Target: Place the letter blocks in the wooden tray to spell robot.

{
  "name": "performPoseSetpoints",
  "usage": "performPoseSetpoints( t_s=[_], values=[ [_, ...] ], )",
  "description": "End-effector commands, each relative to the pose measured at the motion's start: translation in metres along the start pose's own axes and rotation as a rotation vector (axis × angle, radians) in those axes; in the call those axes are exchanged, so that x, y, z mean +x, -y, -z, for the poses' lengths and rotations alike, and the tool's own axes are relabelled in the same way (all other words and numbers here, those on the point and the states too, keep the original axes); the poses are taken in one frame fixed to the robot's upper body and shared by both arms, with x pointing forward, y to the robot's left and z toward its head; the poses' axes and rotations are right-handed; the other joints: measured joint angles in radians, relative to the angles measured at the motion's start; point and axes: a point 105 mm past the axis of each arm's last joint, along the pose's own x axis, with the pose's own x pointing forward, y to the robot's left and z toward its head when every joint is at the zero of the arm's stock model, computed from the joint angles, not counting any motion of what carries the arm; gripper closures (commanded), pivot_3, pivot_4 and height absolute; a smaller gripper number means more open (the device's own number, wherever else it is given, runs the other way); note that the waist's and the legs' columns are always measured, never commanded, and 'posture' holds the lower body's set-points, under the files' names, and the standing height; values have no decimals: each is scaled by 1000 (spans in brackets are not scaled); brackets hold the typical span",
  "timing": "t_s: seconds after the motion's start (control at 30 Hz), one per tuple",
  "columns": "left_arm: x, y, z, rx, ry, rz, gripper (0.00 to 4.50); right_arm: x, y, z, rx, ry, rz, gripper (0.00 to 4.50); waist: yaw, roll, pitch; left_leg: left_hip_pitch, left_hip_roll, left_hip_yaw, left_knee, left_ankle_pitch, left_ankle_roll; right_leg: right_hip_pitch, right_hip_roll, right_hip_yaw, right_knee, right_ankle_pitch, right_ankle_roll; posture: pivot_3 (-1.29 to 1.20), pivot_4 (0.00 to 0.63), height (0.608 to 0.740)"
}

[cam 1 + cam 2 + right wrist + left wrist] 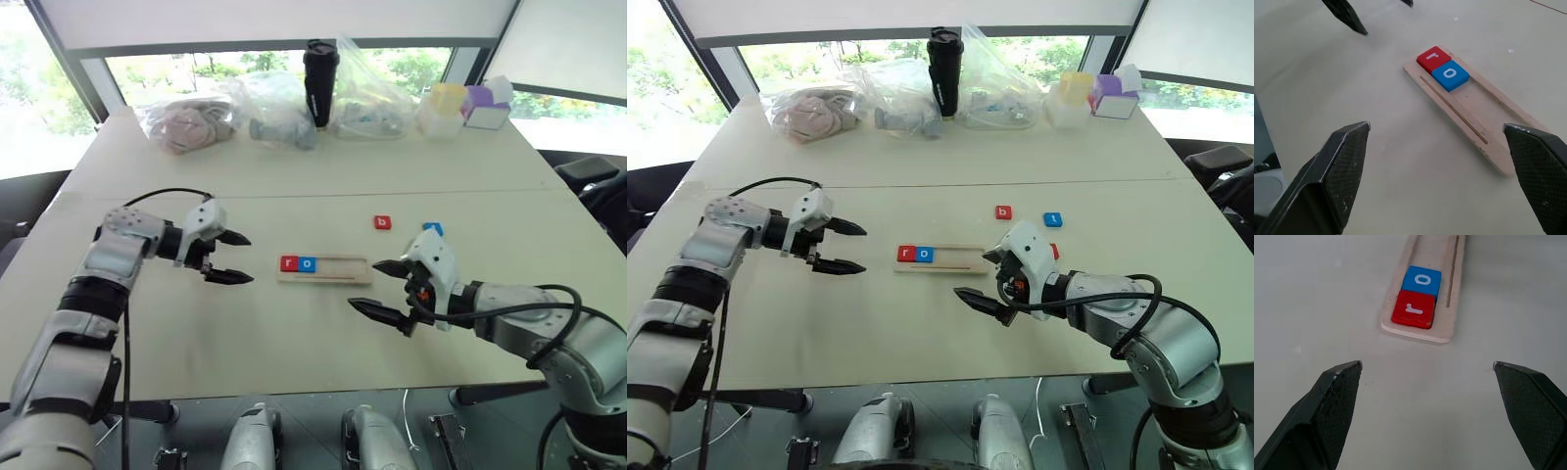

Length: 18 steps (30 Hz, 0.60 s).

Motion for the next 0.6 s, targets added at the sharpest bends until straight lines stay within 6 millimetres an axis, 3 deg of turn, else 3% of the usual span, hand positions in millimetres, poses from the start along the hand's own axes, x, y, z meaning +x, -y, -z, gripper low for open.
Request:
performPoseSetpoints(
  t_s=[0.03,0.33,0.6],
  values=[
    [10,-8,-5,52,1,11,0,-1,1,-5,-21,31,62,31,0,0,0,0,0,0,0,0,0,0,0,0,1,0,0,0,150,740],
    [58,-10,-6,159,-29,22,0,-5,10,7,11,31,163,31,-1,-1,0,0,0,-1,0,0,0,-1,1,0,3,1,2,0,150,740],
    [73,-9,5,167,-59,-11,0,-7,15,6,9,43,192,31,2,-1,-1,5,0,-2,1,0,0,5,0,-1,3,0,0,0,150,740]
  ],
)
